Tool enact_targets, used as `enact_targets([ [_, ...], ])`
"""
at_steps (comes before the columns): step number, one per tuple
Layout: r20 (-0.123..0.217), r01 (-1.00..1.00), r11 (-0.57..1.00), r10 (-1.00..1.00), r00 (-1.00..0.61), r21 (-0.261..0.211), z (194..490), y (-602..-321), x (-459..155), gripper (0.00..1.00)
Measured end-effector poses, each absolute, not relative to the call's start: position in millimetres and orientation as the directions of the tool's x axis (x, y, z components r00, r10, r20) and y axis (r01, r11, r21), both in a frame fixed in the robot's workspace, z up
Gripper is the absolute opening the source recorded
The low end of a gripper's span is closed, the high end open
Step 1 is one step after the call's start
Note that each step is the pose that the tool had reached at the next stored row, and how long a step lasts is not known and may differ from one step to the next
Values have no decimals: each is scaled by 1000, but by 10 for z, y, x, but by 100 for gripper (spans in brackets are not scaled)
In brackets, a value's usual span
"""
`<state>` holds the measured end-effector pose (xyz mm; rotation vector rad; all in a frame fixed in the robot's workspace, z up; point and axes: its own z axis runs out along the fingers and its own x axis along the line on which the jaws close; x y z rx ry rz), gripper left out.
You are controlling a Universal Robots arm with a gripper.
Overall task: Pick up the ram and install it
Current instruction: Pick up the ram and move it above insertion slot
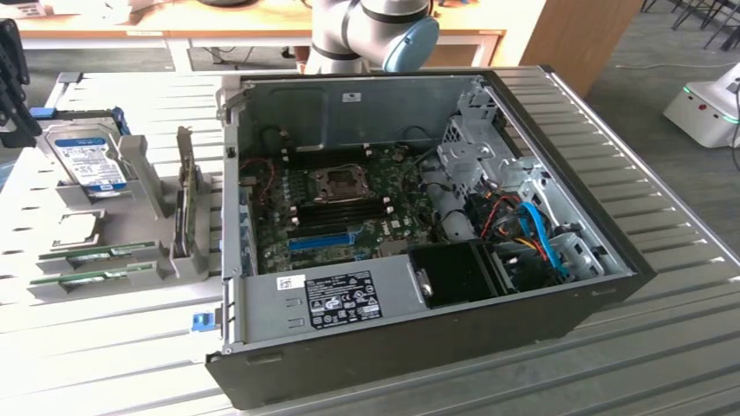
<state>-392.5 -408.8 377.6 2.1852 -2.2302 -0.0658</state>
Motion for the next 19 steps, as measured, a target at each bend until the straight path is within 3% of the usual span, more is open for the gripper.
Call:
enact_targets([
  [7, -16, -999, 20, -1000, -21, 43, 3776, -4088, -3925, 25],
  [8, -16, -999, 20, -1000, -21, 43, 3776, -4088, -3925, 31],
  [19, -18, -999, 20, -1000, -21, 43, 3692, -4088, -3925, 31],
])
